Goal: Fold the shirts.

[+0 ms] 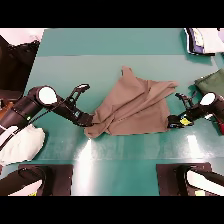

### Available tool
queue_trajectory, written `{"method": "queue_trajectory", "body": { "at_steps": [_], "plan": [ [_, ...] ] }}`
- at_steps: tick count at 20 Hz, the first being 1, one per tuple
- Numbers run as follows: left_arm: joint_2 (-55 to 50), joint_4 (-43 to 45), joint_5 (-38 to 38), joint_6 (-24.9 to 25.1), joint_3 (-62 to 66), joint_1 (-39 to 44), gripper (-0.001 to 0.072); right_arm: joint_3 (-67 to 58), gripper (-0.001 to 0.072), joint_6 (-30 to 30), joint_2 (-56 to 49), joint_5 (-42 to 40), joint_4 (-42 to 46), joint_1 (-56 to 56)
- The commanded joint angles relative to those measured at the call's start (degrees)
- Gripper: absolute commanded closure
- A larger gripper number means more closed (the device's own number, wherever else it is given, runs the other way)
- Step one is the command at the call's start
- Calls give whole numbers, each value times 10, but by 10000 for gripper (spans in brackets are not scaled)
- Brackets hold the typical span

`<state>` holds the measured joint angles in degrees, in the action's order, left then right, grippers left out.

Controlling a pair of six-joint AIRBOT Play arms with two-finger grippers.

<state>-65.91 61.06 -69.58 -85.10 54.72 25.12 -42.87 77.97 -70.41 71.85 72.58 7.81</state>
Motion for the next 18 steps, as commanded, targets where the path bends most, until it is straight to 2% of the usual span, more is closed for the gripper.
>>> {"method": "queue_trajectory", "body": {
  "at_steps": [1, 5, 11, 15, 18],
  "plan": [
    [1, 3, -5, 1, 12, 0, 676, 0, 695, 2, 27, -4, 7, -9],
    [39, 14, -4, 0, 93, 0, 676, -53, 695, 2, 139, 9, 2, 2],
    [107, 34, -13, -7, 302, 0, 676, -255, 696, 48, 285, -31, -10, 2],
    [144, 45, 12, -22, 443, 0, 676, -391, 696, 57, 336, -72, -3, 2],
    [169, 87, 43, -50, 524, 0, 676, -474, 696, 71, 344, -66, 33, 2]
  ]
}}
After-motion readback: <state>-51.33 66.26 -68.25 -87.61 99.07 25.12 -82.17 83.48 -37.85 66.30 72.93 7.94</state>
